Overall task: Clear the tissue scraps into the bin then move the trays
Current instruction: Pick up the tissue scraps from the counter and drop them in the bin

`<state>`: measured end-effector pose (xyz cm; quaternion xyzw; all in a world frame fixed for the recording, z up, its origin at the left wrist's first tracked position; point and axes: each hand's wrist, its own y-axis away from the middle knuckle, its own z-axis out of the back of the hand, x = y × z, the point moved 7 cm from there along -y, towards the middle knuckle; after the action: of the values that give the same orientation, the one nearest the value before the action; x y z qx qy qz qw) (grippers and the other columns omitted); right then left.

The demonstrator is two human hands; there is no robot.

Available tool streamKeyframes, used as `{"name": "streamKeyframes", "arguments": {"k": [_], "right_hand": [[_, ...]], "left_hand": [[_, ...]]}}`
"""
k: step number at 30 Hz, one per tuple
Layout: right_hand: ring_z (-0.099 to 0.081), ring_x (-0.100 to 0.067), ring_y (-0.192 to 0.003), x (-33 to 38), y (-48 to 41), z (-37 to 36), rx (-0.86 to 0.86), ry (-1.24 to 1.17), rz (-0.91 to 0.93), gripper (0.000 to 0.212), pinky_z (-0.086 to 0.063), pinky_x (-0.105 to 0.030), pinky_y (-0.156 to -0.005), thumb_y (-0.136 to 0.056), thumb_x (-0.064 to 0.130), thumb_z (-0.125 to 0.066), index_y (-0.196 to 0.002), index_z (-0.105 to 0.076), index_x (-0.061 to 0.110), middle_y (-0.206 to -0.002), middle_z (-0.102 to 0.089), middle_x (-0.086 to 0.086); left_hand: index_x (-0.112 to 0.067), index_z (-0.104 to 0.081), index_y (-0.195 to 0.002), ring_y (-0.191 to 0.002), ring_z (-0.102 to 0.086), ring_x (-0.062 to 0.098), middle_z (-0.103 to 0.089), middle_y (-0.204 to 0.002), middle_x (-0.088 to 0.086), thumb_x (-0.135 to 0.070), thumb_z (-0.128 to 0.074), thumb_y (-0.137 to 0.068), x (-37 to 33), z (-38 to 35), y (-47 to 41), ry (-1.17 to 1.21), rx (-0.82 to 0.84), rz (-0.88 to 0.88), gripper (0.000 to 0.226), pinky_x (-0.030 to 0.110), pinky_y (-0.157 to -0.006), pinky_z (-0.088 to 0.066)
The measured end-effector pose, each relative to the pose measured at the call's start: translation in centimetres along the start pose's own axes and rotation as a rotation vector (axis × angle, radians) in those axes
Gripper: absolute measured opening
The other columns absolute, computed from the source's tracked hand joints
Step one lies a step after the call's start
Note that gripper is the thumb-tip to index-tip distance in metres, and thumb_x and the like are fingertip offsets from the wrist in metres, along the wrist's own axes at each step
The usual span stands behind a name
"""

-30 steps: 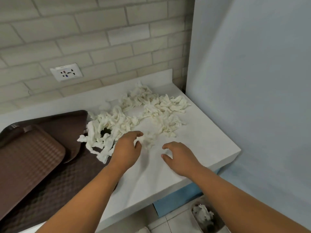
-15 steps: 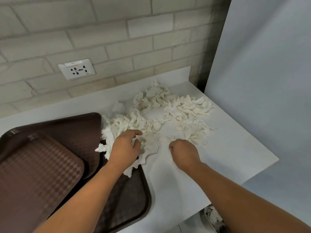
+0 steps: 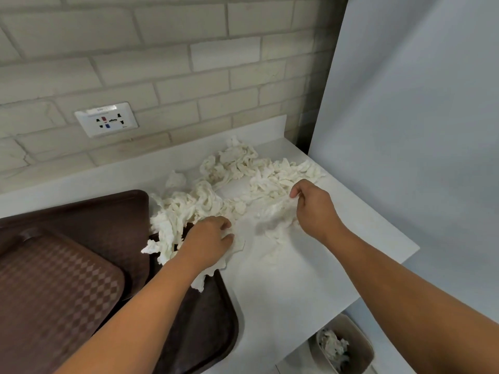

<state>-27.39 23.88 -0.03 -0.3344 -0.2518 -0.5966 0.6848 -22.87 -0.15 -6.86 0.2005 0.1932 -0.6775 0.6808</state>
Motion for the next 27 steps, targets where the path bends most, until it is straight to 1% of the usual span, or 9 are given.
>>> {"name": "streamKeyframes", "arguments": {"k": [4,7,9,11,13,17,20,23,27], "right_hand": [[-0.045,-0.012,-0.056,-1.1,1.1,0.4,0.053,-0.105,-0.086,0.024,-0.036,-0.023,-0.053,-0.095,0.005,-0.034,-0.096,-0.055,0.017,-0.073,-0.053,0.000],[-0.049,-0.011,-0.068,-2.1,2.0,0.3,0.106,-0.109,-0.132,0.008,-0.036,-0.022,-0.060,-0.095,0.020,-0.050,-0.103,-0.052,0.021,-0.083,-0.054,0.005],[-0.050,-0.012,-0.086,-2.8,2.4,0.2,0.144,-0.003,-0.100,0.020,-0.038,-0.022,-0.074,-0.092,0.026,-0.060,-0.108,-0.049,0.024,-0.103,-0.054,0.007],[-0.049,-0.011,-0.097,-3.4,3.0,0.4,0.176,0.043,-0.071,0.020,-0.036,-0.022,-0.083,-0.092,0.023,-0.062,-0.108,-0.051,0.024,-0.113,-0.054,0.006],[-0.054,-0.012,-0.097,-3.9,3.4,1.0,0.180,0.050,-0.061,0.006,-0.037,-0.021,-0.082,-0.094,0.020,-0.059,-0.099,-0.057,0.022,-0.109,-0.060,0.006],[-0.051,-0.005,-0.069,-5.2,4.2,2.8,0.173,0.037,-0.117,0.018,-0.034,-0.015,-0.060,-0.099,0.015,-0.048,-0.089,-0.062,0.018,-0.083,-0.058,0.011],[-0.050,-0.011,-0.069,-6.1,5.3,5.1,0.135,0.003,-0.126,0.024,-0.034,-0.019,-0.058,-0.104,0.026,-0.039,-0.086,-0.052,0.017,-0.076,-0.052,0.007],[-0.050,-0.017,-0.070,-7.3,6.8,7.9,0.094,-0.077,-0.166,0.035,-0.044,-0.029,-0.064,-0.103,0.044,-0.034,-0.079,-0.040,0.019,-0.075,-0.050,0.003],[-0.053,-0.019,-0.071,-9.4,9.2,12.2,0.068,-0.121,-0.224,0.037,-0.043,-0.031,-0.064,-0.091,0.056,-0.055,-0.086,-0.039,0.023,-0.089,-0.063,-0.004]], "left_hand": [[-0.021,-0.051,-0.130,-0.106,-0.056,0.019,-0.056,-0.119,-0.001,-0.041,-0.070,-0.084,0.0,-3.2,0.4,-0.248,0.198,0.022,0.053,0.028,-0.087,-0.046],[-0.021,-0.053,-0.130,-0.100,-0.060,0.019,-0.059,-0.115,0.000,-0.024,-0.062,-0.090,-0.2,-4.5,0.5,-0.350,0.205,0.001,0.041,0.029,-0.086,-0.051],[-0.021,-0.059,-0.125,-0.099,-0.062,0.019,-0.064,-0.114,0.003,-0.017,-0.053,-0.095,-0.5,-4.3,0.5,-0.334,0.162,-0.011,0.031,0.026,-0.083,-0.049],[-0.018,-0.066,-0.117,-0.095,-0.064,0.021,-0.069,-0.107,0.005,-0.017,-0.050,-0.097,-1.1,-3.2,0.2,-0.241,0.068,-0.028,0.025,0.027,-0.079,-0.048],[-0.013,-0.069,-0.108,-0.086,-0.064,0.021,-0.070,-0.096,0.005,-0.019,-0.048,-0.100,-2.1,-1.2,-0.1,-0.096,-0.039,-0.036,0.023,0.029,-0.072,-0.045],[-0.011,-0.057,-0.087,-0.073,-0.054,0.020,-0.060,-0.079,0.002,-0.041,-0.035,-0.104,-5.1,2.9,-0.7,0.087,-0.138,-0.005,0.042,0.029,-0.060,-0.035],[-0.018,-0.043,-0.070,-0.061,-0.047,0.016,-0.047,-0.064,-0.004,-0.054,-0.043,-0.099,-7.9,5.3,-0.7,0.352,-0.194,0.010,0.046,0.031,-0.060,-0.038],[-0.023,-0.050,-0.075,-0.070,-0.055,0.015,-0.055,-0.075,-0.008,-0.052,-0.051,-0.097,-11.6,5.9,-0.3,0.645,-0.178,0.008,0.036,0.030,-0.070,-0.048],[-0.011,-0.056,-0.100,-0.088,-0.067,0.025,-0.063,-0.100,0.008,-0.028,-0.052,-0.102,-17.5,4.0,0.7,1.014,-0.054,-0.027,0.018,0.040,-0.076,-0.059]]}}
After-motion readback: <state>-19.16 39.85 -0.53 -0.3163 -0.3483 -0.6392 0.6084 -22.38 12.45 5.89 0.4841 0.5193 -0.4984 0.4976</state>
